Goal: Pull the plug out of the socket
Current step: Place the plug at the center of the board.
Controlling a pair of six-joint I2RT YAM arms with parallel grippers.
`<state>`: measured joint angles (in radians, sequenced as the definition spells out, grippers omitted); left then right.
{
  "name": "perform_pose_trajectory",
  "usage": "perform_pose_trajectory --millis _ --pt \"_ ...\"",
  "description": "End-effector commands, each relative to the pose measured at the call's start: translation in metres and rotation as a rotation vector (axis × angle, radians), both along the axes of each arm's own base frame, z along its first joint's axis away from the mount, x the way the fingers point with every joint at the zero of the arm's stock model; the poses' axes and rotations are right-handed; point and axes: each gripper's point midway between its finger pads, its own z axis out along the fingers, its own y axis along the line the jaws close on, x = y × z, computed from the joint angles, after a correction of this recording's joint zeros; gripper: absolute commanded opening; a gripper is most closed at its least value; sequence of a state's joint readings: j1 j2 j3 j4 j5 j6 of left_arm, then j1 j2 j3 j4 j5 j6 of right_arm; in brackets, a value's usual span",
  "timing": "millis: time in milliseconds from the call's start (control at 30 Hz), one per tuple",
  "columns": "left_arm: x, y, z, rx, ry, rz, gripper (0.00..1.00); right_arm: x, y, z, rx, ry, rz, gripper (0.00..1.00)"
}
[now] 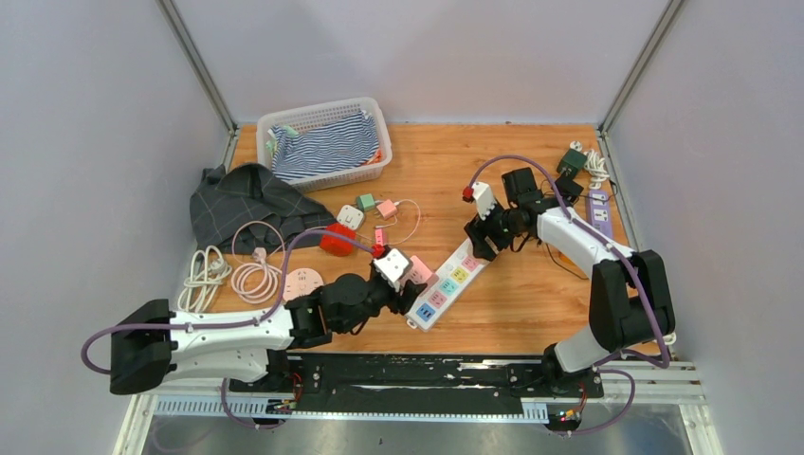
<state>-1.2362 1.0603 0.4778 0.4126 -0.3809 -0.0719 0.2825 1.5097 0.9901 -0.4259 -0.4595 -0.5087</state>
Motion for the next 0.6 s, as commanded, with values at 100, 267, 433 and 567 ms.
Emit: perform_pose_trajectory --millis 100,267,433,567 --pt "0.008 0.028 -0.008 -0.153 0.126 0.054 0.0 -0.027 -0.028 -0.009 -0.111 0.063 0.009 0.95" --pt "0.013 0.035 -0.013 -0.177 0.164 0.074 0.0 -0.029 -0.03 0.003 -0.107 0.02 0.033 0.98" --pt "0.024 0.047 -0.021 -0.224 0.243 0.108 0.0 -0.032 -0.034 0.019 -0.083 -0.032 0.051 1.0" --pt "0.029 0.057 -0.022 -0.276 0.284 0.125 0.0 -0.034 -0.04 0.035 -0.07 -0.082 0.046 1.0"
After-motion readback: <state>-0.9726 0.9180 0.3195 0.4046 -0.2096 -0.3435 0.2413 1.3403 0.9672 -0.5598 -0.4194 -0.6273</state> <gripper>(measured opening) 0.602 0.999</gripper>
